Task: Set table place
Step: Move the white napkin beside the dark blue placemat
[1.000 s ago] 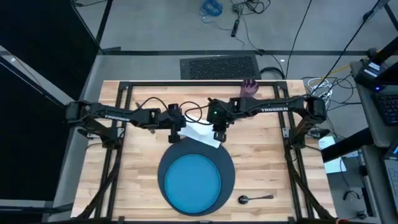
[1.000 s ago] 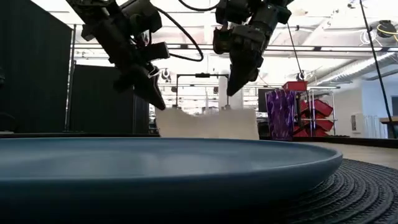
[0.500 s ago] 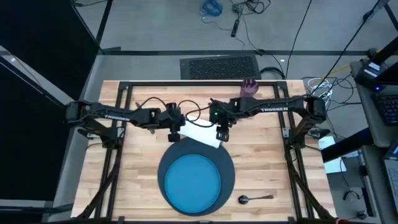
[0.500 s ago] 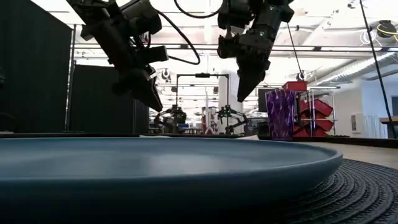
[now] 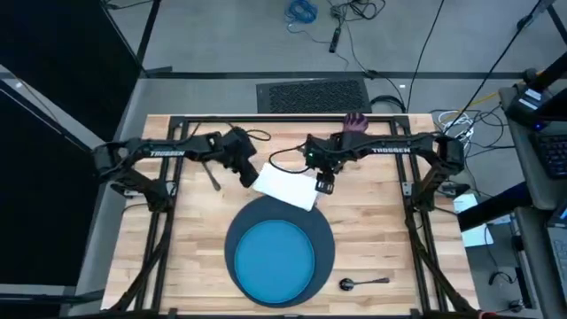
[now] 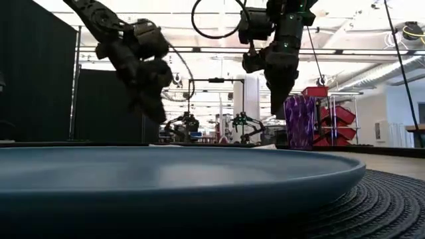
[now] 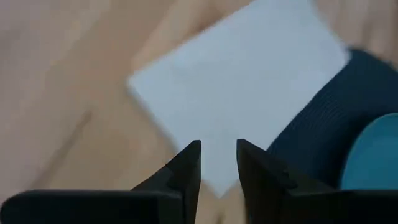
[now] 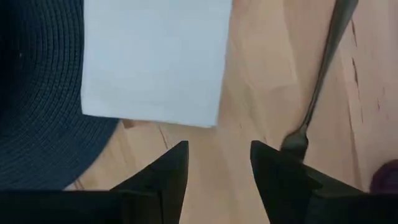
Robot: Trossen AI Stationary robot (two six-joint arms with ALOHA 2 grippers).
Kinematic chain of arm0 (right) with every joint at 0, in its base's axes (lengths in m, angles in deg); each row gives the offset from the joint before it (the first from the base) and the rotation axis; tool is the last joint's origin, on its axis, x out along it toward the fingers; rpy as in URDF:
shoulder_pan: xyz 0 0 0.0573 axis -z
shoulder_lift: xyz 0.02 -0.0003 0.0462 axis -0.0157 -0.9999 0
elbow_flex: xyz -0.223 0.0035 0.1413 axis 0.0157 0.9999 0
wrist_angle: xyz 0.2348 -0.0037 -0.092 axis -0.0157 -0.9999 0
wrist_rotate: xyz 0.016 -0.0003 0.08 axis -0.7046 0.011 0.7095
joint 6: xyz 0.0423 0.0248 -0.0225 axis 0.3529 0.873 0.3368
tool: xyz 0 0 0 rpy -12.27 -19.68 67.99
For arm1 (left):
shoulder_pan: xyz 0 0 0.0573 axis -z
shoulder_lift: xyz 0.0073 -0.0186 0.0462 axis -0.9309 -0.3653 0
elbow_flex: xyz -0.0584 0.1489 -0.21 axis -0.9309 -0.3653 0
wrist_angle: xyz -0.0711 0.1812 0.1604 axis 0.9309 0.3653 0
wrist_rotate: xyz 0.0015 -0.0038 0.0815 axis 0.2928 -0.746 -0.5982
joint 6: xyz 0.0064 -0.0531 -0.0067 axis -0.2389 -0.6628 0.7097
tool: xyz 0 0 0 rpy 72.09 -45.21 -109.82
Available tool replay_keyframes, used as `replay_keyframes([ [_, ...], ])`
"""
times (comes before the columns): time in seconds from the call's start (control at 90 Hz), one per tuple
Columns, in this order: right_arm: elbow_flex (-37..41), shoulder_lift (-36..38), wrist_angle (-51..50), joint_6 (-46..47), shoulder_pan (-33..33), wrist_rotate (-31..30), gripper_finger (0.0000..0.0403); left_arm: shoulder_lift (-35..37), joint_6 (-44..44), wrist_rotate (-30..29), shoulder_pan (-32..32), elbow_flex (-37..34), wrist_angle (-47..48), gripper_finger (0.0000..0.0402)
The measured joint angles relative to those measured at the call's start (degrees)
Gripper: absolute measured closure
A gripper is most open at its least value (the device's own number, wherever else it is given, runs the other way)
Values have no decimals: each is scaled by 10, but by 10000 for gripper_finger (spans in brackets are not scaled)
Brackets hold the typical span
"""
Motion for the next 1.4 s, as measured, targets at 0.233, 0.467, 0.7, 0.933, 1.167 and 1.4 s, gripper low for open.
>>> replay_keyframes([
  [0.233, 77, 41, 47, -22, 12, 1, 243, -24, -62, -5, 0, -2, 6, 314],
  [0.467, 177, 118, 94, -8, 38, 3, 243, -75, -67, -4, -2, -2, -10, 314],
  [0.7, 216, 178, 109, -3, 53, 5, 243, -125, -75, 55, 8, -2, -107, 314],
  [0.933, 217, 207, 116, -3, 57, 5, 243, -137, -92, 66, 20, -1, -133, 314],
  [1.167, 217, 208, 121, 0, 57, 5, 243, -133, -53, 24, 22, -1, -123, 314],
  [1.4, 217, 208, 121, 8, 57, 5, 243, -112, -49, 23, 24, 13, -121, 314],
])
